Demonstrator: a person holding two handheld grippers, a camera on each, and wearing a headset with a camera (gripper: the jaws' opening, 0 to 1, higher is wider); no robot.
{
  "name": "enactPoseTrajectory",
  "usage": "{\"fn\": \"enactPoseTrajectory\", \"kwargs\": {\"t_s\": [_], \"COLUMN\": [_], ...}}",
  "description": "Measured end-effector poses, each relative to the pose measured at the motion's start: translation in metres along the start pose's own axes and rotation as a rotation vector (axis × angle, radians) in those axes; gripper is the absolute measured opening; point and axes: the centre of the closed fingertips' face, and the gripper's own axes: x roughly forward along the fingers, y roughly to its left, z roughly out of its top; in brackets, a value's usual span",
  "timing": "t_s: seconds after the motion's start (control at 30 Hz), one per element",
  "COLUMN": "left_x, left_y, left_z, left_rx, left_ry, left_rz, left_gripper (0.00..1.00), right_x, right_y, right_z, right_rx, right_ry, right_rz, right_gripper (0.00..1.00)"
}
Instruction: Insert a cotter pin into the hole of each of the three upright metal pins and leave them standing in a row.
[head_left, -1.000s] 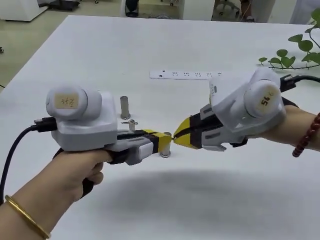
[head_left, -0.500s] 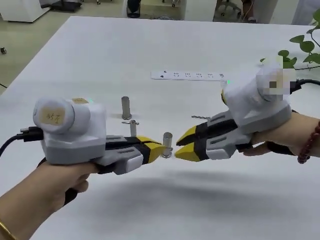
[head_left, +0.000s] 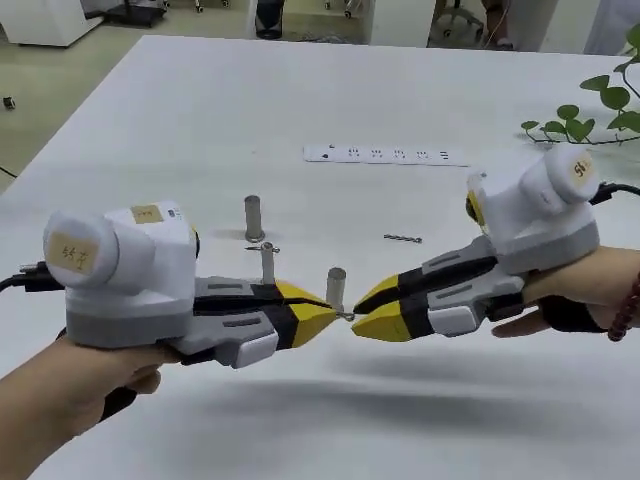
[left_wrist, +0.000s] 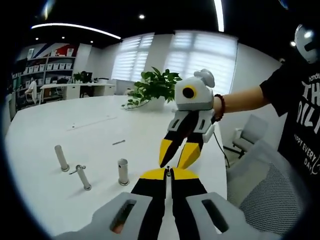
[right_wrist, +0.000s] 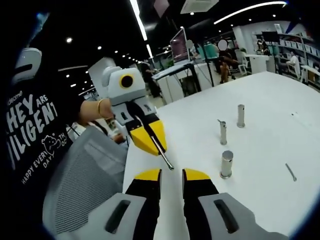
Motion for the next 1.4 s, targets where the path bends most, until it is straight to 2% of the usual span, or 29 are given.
{"fn": "enactPoseTrajectory", "kwargs": {"t_s": [0.23,0.33,0.5,0.67,0.77,0.87,1.03,1.2,1.27,1.4], "left_x": [0.000,0.000,0.001,0.001,0.002,0.003,0.003,0.002,0.002,0.001], "left_y": [-0.011,-0.015,-0.015,-0.013,-0.014,-0.013,-0.010,-0.004,0.000,0.006], "left_z": [0.001,0.000,-0.002,-0.005,-0.007,-0.010,-0.012,-0.014,-0.015,-0.015], "left_rx": [0.025,0.025,0.018,0.008,0.013,0.013,0.030,0.031,0.044,0.036], "left_ry": [-0.014,-0.015,-0.012,-0.010,0.000,0.008,0.010,0.017,0.015,0.005], "left_rz": [-0.050,-0.069,-0.070,-0.062,-0.062,-0.057,-0.032,-0.003,0.017,0.050], "left_gripper": [0.00,0.00,0.00,0.00,0.00,0.00,0.03,0.04,0.05,0.12], "right_x": [0.004,0.005,0.006,0.005,0.005,0.005,0.006,0.005,0.003,-0.001], "right_y": [0.015,0.017,0.018,0.016,0.016,0.014,0.015,0.009,0.003,-0.007], "right_z": [-0.001,-0.002,-0.004,-0.004,-0.006,-0.008,-0.011,-0.012,-0.016,-0.019], "right_rx": [-0.023,-0.034,-0.066,-0.103,-0.141,-0.231,-0.291,-0.304,-0.306,-0.294], "right_ry": [0.007,0.010,0.029,0.044,0.071,0.102,0.142,0.155,0.182,0.209], "right_rz": [0.064,0.072,0.074,0.055,0.047,0.031,0.026,0.007,-0.019,-0.054], "right_gripper": [0.08,0.04,0.00,0.00,0.00,0.00,0.00,0.00,0.00,0.00]}}
